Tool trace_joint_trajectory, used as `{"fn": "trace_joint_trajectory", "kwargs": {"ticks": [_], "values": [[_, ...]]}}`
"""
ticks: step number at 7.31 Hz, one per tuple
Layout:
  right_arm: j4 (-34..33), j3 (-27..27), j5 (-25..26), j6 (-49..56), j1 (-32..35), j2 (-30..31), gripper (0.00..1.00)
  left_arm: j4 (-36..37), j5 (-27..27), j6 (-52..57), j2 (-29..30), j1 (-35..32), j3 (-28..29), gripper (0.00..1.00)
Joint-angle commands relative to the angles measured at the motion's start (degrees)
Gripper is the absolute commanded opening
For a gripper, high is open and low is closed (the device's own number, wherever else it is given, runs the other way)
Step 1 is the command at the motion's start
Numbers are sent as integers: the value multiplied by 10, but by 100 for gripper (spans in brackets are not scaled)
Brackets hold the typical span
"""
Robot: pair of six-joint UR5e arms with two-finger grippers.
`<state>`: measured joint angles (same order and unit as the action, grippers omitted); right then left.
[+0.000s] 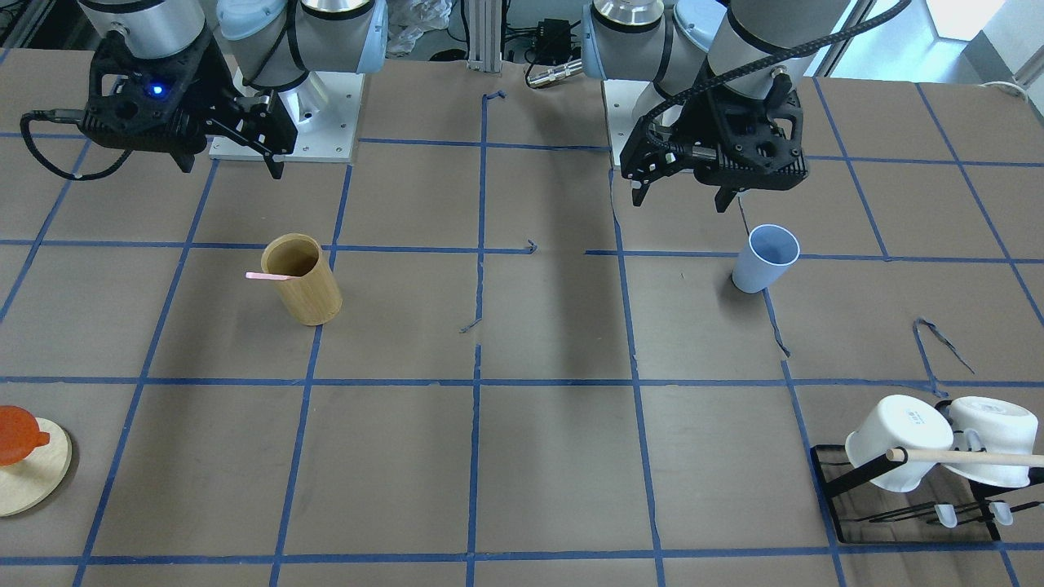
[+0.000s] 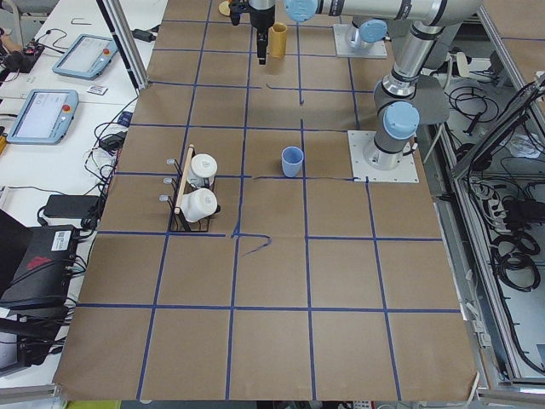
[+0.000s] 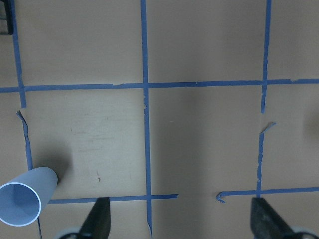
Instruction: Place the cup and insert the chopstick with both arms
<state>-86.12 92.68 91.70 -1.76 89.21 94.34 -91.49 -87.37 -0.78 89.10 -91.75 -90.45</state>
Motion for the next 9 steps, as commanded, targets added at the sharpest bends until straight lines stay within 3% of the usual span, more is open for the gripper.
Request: {"fn": "trace_joint_trajectory", "kwargs": {"ticks": [1,3,8,9], "values": [[-53,7,-3,1,0,-27,100,0,-3,15,-2,3,-16,100],[-61,28,-4,-1,-3,-51,100,7,-5,26,-2,4,-26,100],[-273,166,-1,-8,-10,-64,100,9,-3,87,11,60,-51,100],[-291,175,-1,-8,-11,-64,93,10,-2,114,13,81,-64,100]]}}
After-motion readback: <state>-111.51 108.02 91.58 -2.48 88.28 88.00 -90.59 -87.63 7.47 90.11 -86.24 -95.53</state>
